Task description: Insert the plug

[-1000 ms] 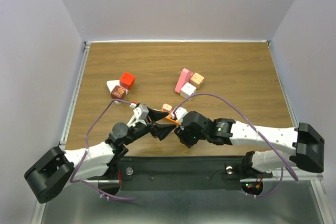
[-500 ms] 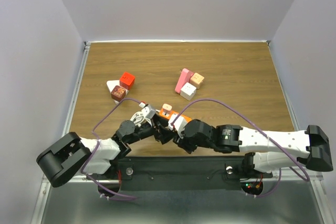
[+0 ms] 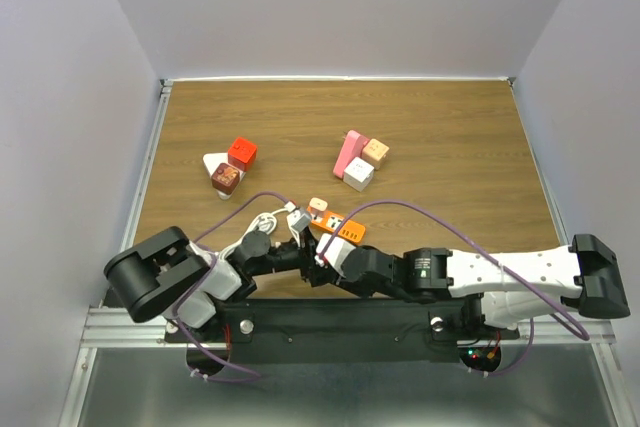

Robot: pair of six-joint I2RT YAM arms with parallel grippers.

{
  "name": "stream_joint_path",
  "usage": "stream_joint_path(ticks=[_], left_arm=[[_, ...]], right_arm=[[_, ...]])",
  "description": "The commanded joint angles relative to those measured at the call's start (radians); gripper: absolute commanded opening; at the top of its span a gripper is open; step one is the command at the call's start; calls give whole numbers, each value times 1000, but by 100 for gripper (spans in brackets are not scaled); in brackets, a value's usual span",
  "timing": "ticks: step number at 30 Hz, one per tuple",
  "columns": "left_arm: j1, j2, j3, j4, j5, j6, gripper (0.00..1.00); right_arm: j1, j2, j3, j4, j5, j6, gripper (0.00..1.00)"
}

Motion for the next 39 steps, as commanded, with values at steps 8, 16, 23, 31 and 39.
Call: stream_joint_path(ticks=[8,16,23,31,39], left_arm=[[-19,61,-85,588,153,-53,70],[-41,54,-73,599,179,-67,69],[-61,44,-75,673,221,-108,56],[-99,-26,-78,673,238,-116,0],[-81,-164,-96,578,186,-67,0]], right_arm=[[15,-29,44,133,120,-69,6],[32,-28,34,176,77,-105,6],[44,-21,24,188,74,-110,6],[49,-46,3,206,121,-93,10],[47,-143,-35,214,230,45,52]])
